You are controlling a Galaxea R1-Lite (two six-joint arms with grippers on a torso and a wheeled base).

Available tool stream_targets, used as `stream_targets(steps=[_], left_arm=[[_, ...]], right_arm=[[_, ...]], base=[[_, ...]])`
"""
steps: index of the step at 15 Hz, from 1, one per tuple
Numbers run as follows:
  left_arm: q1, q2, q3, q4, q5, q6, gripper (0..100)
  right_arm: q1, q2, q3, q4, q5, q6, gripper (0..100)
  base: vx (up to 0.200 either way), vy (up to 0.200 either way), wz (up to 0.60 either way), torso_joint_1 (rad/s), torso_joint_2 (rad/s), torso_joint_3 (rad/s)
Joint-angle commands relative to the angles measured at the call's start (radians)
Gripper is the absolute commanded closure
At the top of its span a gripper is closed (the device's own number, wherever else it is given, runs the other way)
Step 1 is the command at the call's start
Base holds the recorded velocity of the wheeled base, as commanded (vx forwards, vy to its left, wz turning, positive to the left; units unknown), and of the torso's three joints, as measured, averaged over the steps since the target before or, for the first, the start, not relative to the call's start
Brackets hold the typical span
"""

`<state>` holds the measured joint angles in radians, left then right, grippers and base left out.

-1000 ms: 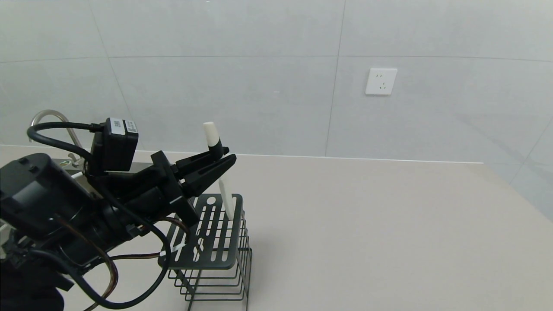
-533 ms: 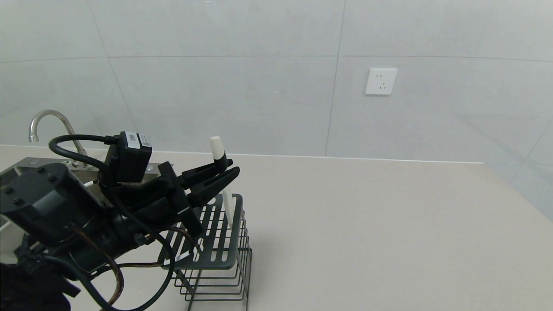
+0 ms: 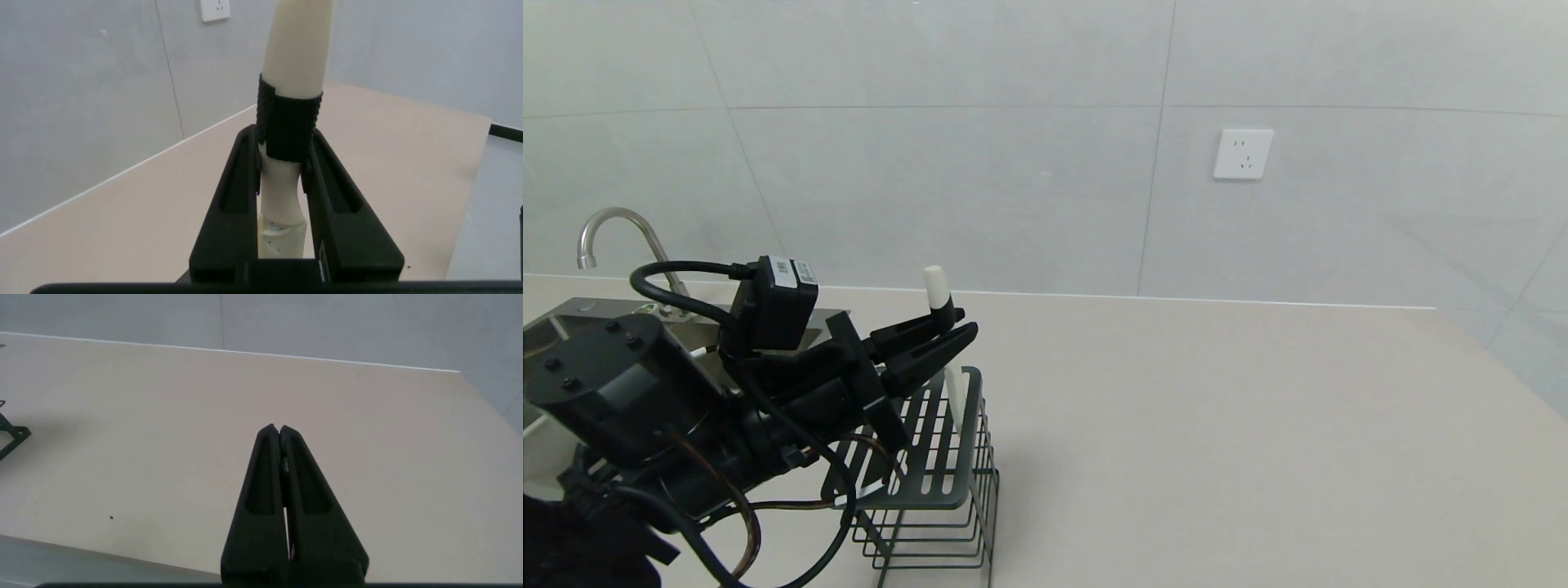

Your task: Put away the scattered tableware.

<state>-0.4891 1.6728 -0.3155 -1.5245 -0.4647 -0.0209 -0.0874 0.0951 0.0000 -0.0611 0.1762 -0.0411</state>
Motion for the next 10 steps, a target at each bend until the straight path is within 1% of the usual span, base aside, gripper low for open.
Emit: stream_targets(steps=[1, 10], left_arm=[[0.000, 0.004, 0.003, 0.000, 0.000, -0.001, 100], [0.000, 0.019, 0.001, 0.000, 0.000, -0.001, 100]], right_arm=[[0.000, 0.002, 0.000, 0.000, 0.000, 0.000, 100], [0.000, 0.002, 0.000, 0.000, 0.000, 0.001, 100]], base=[[0.000, 0.000, 0.00, 0.000, 0.00, 0.000], [0.000, 0.000, 0.00, 0.000, 0.00, 0.000]])
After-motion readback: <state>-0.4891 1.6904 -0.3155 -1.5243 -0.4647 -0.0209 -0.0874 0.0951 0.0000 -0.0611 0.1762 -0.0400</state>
